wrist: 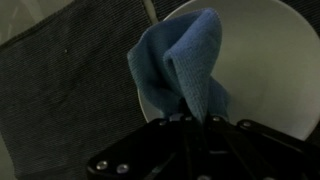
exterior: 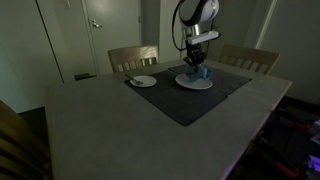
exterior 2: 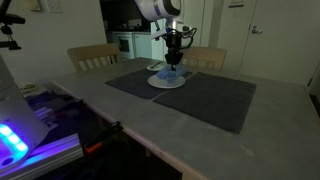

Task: Use the blue cloth to wipe the plate

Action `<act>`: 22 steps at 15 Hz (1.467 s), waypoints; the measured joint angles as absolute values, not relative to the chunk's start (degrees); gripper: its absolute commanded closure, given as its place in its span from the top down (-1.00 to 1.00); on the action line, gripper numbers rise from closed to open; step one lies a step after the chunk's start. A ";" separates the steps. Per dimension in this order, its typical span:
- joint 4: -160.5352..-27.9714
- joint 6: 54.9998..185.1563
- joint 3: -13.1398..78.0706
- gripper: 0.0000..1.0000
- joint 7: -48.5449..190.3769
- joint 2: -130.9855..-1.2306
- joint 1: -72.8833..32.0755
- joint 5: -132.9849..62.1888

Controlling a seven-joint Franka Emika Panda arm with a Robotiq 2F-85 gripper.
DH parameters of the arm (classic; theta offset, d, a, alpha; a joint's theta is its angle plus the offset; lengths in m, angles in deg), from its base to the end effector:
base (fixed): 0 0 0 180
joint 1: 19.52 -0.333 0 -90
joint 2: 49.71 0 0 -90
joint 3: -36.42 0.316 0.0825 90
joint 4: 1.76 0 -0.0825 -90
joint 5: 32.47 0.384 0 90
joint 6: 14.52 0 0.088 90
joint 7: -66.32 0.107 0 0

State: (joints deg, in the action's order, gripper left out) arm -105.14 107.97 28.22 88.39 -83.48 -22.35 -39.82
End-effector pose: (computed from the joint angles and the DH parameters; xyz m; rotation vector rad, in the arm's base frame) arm 0.6222 -0.0594 0.2027 2.8553 -0.5525 -0.3268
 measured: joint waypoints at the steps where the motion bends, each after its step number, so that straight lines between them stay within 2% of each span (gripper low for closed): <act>1: -105.13 108.06 28.06 -0.96 88.68 -84.08 -22.36 -39.98; 7: -104.92 107.49 26.72 -0.96 93.82 -87.17 -22.96 -42.17; 15: -102.35 99.42 29.01 -0.96 93.16 -87.62 -22.88 -34.99; 22: -100.73 100.81 30.33 -0.96 90.82 -87.62 -22.62 -30.15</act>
State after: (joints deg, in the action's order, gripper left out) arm -100.73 100.81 30.33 90.82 -87.62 -22.62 -30.15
